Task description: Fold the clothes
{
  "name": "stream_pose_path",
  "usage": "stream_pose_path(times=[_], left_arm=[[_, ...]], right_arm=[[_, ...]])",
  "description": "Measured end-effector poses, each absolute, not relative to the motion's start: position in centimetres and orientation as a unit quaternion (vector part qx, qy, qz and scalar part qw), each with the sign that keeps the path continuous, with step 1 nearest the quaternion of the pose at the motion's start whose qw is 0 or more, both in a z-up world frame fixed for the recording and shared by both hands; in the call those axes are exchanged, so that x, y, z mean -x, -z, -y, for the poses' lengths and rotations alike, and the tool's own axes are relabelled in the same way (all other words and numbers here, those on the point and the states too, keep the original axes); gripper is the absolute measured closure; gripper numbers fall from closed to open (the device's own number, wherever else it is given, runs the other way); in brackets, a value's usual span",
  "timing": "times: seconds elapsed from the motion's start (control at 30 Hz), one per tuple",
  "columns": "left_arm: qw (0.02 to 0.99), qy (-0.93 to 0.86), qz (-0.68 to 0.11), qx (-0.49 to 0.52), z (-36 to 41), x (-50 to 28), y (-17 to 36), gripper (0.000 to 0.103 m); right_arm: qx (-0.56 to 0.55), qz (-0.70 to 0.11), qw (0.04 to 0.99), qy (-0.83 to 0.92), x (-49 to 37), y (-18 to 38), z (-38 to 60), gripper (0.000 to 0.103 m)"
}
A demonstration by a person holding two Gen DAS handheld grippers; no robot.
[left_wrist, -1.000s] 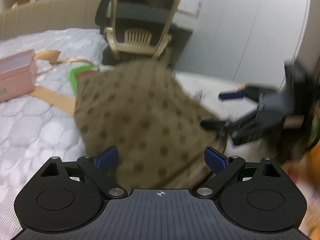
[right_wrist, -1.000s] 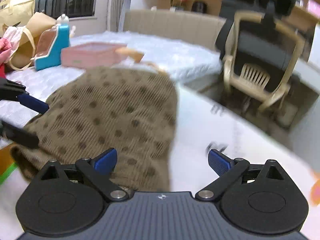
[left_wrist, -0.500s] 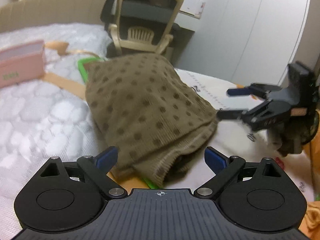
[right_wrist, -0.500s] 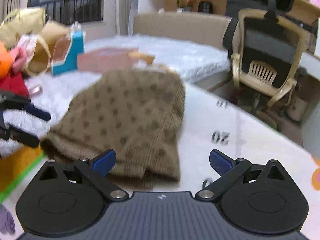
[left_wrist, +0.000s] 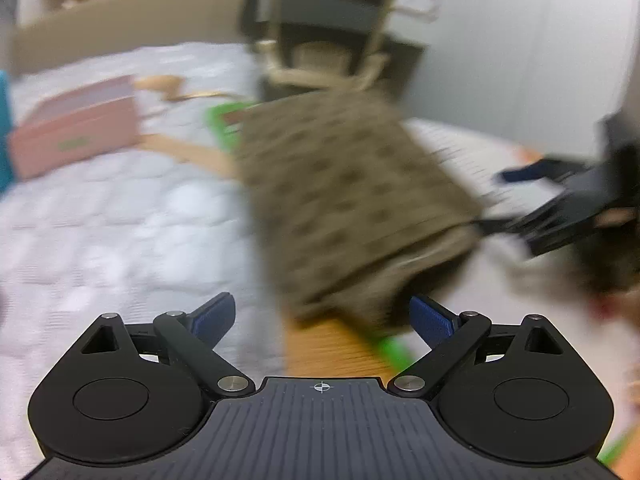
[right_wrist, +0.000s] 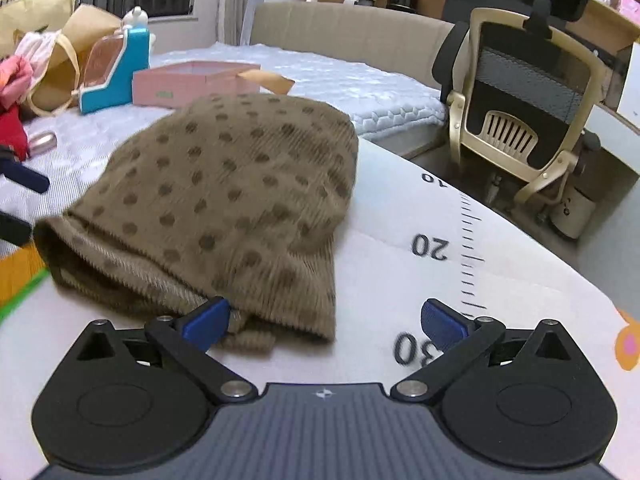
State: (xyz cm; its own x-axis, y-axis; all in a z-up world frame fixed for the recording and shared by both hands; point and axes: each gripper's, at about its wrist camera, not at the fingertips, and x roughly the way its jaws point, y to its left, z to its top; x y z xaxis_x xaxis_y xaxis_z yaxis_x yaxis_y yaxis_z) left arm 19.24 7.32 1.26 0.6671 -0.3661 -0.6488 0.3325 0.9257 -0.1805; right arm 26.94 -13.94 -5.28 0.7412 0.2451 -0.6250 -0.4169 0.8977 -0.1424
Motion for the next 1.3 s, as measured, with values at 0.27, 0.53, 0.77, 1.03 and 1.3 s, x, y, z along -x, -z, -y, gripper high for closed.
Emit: stream_pose_path(times=[0.27, 0.53, 0.77, 1.03, 1.3], left_arm=[[0.891, 0.312, -0.316, 0.094, -4.6, -19.3, -2.8, 0.006], [0.878, 0.274, -0.389, 0.050, -2.3, -19.9, 0.8, 0.005], [0.902, 0.261, -0.334, 0.083, -4.7, -22.9, -3.9, 0.004], [0.931, 0.142, -0.337, 0.023, -4.7, -34.4, -3.0, 0.003], [0.922, 0.130, -0.362, 0.040, -4.8, -36.9, -0.4, 0.002]], right_arm=[[0.103, -0.281, 0.934, -0.194, -26.3, 2.7, 14.7, 0.000], [0.101, -0.313, 0.927, -0.182, -29.1, 3.9, 13.5, 0.000], [0.143, -0.312, 0.920, -0.190, -30.6, 3.3, 12.5, 0.000], [0.147, -0.250, 0.939, -0.187, -34.2, -1.4, 11.1, 0.000], [0.137, -0.332, 0.929, -0.095, -46.0, 4.6, 7.9, 0.000]])
